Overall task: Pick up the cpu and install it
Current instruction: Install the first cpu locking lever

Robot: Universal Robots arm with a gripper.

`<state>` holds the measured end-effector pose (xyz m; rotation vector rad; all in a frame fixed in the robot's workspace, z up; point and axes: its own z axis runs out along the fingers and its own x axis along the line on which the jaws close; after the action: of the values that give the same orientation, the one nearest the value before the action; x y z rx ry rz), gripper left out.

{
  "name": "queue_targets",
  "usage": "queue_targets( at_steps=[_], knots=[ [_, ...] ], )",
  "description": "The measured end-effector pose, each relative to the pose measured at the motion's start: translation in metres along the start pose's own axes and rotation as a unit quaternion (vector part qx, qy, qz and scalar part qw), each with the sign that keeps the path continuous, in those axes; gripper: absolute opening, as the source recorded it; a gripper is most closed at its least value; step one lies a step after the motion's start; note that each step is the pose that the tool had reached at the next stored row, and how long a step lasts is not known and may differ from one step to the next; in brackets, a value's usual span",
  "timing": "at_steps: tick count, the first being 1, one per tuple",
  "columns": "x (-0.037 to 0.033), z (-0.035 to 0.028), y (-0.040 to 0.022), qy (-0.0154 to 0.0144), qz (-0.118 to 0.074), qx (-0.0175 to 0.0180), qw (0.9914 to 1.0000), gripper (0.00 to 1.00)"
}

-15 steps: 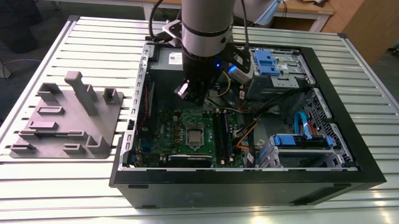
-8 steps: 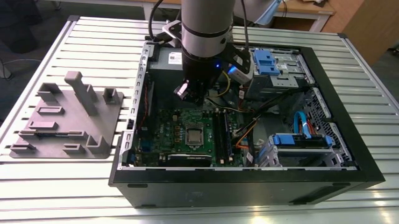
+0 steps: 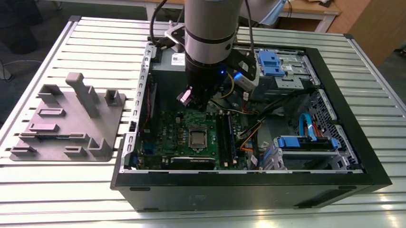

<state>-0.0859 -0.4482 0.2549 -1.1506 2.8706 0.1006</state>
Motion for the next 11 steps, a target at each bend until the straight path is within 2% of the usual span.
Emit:
queue_targets(
  at_steps=[5,11],
  knots=[
    [0.0043,-0.0005,-0.0046,0.0,0.0,0.0,1.0,0.11],
    [-0.003,-0.0003,-0.0119,0.0,0.0,0.0,1.0,0.11]
  ],
)
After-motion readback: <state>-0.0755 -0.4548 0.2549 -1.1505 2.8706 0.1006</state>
